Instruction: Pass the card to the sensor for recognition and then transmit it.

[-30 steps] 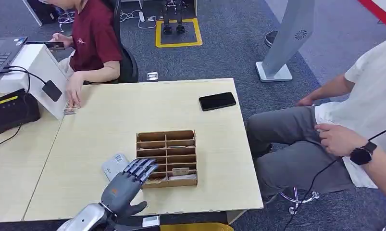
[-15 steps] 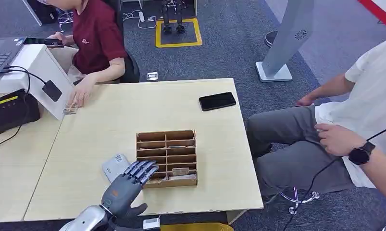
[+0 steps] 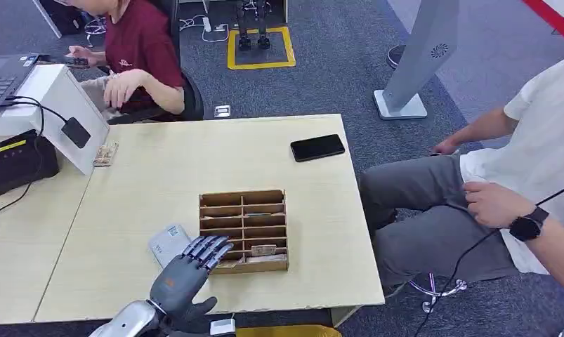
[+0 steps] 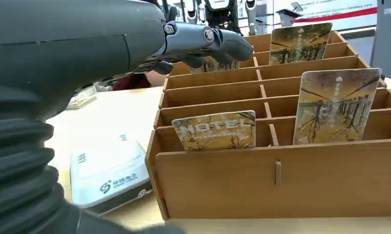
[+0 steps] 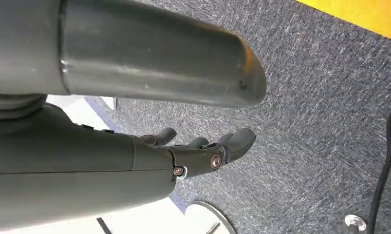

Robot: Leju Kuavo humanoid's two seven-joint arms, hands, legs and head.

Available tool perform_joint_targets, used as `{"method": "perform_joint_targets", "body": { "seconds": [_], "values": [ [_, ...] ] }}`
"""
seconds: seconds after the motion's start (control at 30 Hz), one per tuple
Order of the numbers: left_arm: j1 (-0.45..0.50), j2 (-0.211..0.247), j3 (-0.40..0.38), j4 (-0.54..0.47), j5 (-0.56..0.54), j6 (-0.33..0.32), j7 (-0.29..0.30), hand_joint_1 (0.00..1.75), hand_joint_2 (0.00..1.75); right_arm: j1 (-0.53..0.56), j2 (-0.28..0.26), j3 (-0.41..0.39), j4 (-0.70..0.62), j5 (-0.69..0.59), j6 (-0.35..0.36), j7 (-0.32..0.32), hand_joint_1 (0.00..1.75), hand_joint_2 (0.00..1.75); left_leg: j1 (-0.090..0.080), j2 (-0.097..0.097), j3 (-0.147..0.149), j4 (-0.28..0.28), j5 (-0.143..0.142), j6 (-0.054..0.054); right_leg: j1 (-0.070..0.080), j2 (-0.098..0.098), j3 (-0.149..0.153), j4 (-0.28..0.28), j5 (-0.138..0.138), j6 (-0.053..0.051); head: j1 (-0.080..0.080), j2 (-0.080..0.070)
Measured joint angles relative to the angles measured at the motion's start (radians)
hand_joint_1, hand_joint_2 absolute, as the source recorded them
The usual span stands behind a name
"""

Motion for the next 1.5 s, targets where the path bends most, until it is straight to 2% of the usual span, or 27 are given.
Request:
{"method": "perform_joint_targets", "body": {
  "seconds": [0.07, 0.13, 0.93, 1.03, 1.13, 1.27, 1.33, 1.43, 1.5],
  "values": [
    [0.000, 0.000, 0.000, 0.000, 0.001, 0.000, 0.000, 1.68, 1.75, 0.000, 0.000, 0.000, 0.000, 0.000, 0.000, 0.000, 0.00, 0.00, 0.000, 0.000, 0.000, 0.000, 0.000, 0.000, 0.000, 0.000, 0.000, 0.000, 0.000, 0.000, 0.000, 0.000],
    [0.000, 0.000, 0.000, 0.000, 0.003, 0.000, 0.000, 1.75, 1.75, 0.000, 0.000, 0.000, 0.000, 0.000, 0.000, 0.000, 0.00, 0.00, 0.000, 0.000, 0.000, 0.000, 0.000, 0.000, 0.000, 0.000, 0.000, 0.000, 0.000, 0.000, 0.000, 0.000],
    [-0.001, 0.000, 0.000, 0.000, 0.043, 0.003, -0.003, 1.75, 1.75, 0.000, 0.000, 0.000, -0.007, 0.000, -0.005, -0.010, 0.00, 0.00, 0.000, 0.000, 0.000, 0.000, 0.000, 0.000, 0.000, 0.000, 0.001, 0.000, 0.000, 0.000, 0.000, 0.000],
    [-0.001, 0.006, 0.010, -0.002, 0.109, 0.003, -0.010, 1.75, 1.75, 0.000, -0.001, 0.000, -0.007, 0.000, -0.005, -0.011, 0.00, 0.00, 0.000, 0.000, 0.000, 0.000, 0.000, 0.000, 0.000, 0.000, 0.001, 0.000, 0.000, 0.000, 0.000, 0.000],
    [-0.005, 0.050, 0.063, -0.045, 0.222, -0.011, -0.022, 1.75, 1.75, 0.001, -0.003, -0.003, -0.007, 0.000, -0.006, -0.017, 0.00, 0.00, 0.001, 0.000, 0.001, 0.000, 0.000, 0.000, 0.000, 0.000, 0.000, 0.000, 0.000, 0.000, 0.000, 0.000],
    [-0.073, 0.140, 0.204, -0.138, 0.375, -0.119, -0.058, 1.75, 1.75, 0.002, -0.008, -0.012, -0.007, 0.000, -0.006, -0.021, 0.00, 0.00, 0.002, 0.000, 0.001, 0.000, 0.002, -0.002, 0.001, -0.001, 0.000, 0.001, 0.001, -0.001, -0.001, 0.000],
    [-0.145, 0.175, 0.270, -0.180, 0.496, -0.184, -0.065, 1.75, 1.75, 0.002, -0.010, -0.016, -0.007, 0.000, -0.006, -0.021, 0.00, 0.00, 0.003, -0.002, 0.000, 0.000, 0.004, -0.003, 0.002, -0.002, -0.001, 0.002, 0.001, -0.002, 0.000, 0.000],
    [-0.328, 0.220, 0.367, -0.228, 0.706, -0.311, -0.023, 1.75, 1.75, 0.000, -0.010, -0.018, -0.007, 0.000, -0.006, -0.022, 0.00, 0.00, 0.004, -0.004, -0.003, 0.000, 0.006, -0.004, 0.004, -0.004, -0.002, 0.002, 0.003, -0.004, 0.001, 0.000],
    [-0.425, 0.242, 0.408, -0.242, 0.763, -0.348, 0.005, 1.75, 1.75, 0.001, -0.010, -0.018, -0.007, 0.000, -0.005, -0.022, 0.00, 0.00, 0.003, -0.003, -0.002, 0.000, 0.006, -0.004, 0.004, -0.004, -0.002, 0.002, 0.004, -0.004, -0.001, 0.000]
  ]
}}
